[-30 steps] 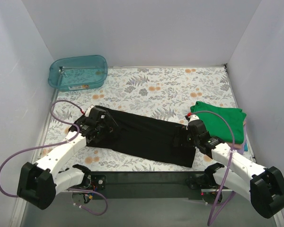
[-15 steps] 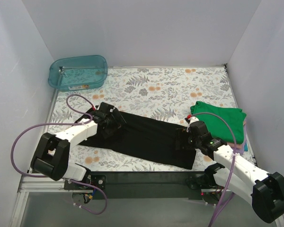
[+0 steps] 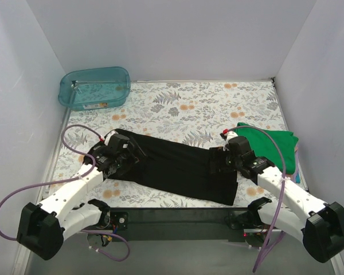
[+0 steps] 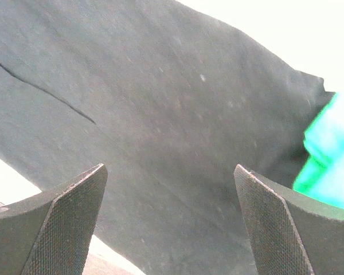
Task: Fold and stack the t-shirts
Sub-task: Fold the tshirt
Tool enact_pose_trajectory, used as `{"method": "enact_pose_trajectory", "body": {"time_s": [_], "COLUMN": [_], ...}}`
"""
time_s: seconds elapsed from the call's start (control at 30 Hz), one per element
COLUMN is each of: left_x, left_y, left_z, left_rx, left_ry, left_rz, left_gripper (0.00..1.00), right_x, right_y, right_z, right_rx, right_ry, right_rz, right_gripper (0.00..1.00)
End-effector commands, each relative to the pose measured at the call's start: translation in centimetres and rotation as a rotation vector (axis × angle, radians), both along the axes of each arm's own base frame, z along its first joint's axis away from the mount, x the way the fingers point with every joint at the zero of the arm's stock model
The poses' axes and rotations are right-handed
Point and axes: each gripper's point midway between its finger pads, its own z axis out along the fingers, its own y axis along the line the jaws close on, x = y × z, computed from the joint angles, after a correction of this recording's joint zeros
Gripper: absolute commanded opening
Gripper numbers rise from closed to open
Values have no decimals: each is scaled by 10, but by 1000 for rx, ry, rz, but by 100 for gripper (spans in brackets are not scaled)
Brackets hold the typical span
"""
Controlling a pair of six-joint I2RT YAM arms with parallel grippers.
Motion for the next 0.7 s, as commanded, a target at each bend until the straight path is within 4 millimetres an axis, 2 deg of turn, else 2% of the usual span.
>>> {"method": "enact_pose_trajectory", "body": {"time_s": [0.0, 0.03, 0.07, 0.13, 0.17, 0.2, 0.23, 0.27, 0.3, 0.33, 0.37, 0.4, 0.43, 0.47, 0.5, 0.53, 0.57, 0.6, 0.63, 0.67], "left_x": [21, 24, 33, 43, 54, 58, 64, 78, 80, 81, 87, 91, 90, 98, 100, 106, 109, 114, 118, 130], "left_y": [34, 40, 50, 69, 71, 75, 72, 63, 60, 59, 54, 50, 46, 39, 32, 22, 17, 9, 4, -9], "left_z": [19, 19, 28, 18, 18, 2, -3, -6, -12, -28, -32, -37, -53, -55, -62, -61, -76, -78, -80, -82], "left_rx": [138, 169, 218, 280, 265, 251, 223, 178, 158, 175, 167, 152, 167, 145, 127, 94, 89, 64, 53, 28], "left_ry": [-40, -26, -40, -2, -20, 30, 32, 2, 18, 59, 51, 61, 97, 80, 92, 91, 116, 121, 127, 119], "left_rz": [175, 205, 250, 347, 367, 346, 328, 297, 270, 255, 233, 212, 164, 135, 101, 58, 38, 14, -5, -56], "left_gripper": [98, 98, 98, 98, 98, 98, 98, 98, 98, 98, 98, 98, 98, 98, 98, 98, 98, 98, 98, 98], "right_x": [18, 21, 21, 27, 31, 33, 34, 35, 34, 33, 29, 22, 16, 11, -2, -9, -14, -22, -37, -45], "right_y": [17, 21, 24, 29, 28, 28, 27, 23, 22, 21, 21, 20, 20, 20, 17, 17, 20, 20, 19, 22], "right_z": [19, 21, 14, 10, 3, -1, -5, -15, -18, -21, -25, -32, -36, -36, -47, -50, -49, -52, -62, -62], "right_rx": [26, 33, 33, 33, 17, 8, -5, -31, -39, -47, -45, -47, -44, -33, -42, -31, -9, 1, 2, 24], "right_ry": [-54, -51, -20, -17, 1, 5, 13, 34, 44, 53, 68, 88, 100, 99, 129, 143, 143, 157, 194, 200], "right_rz": [70, 83, 84, 75, 55, 50, 43, 26, 20, 18, 20, 29, 35, 37, 44, 44, 58, 58, 62, 79], "right_gripper": [98, 98, 98, 98, 98, 98, 98, 98, 98, 98, 98, 98, 98, 99, 98, 98, 98, 98, 98, 98]}}
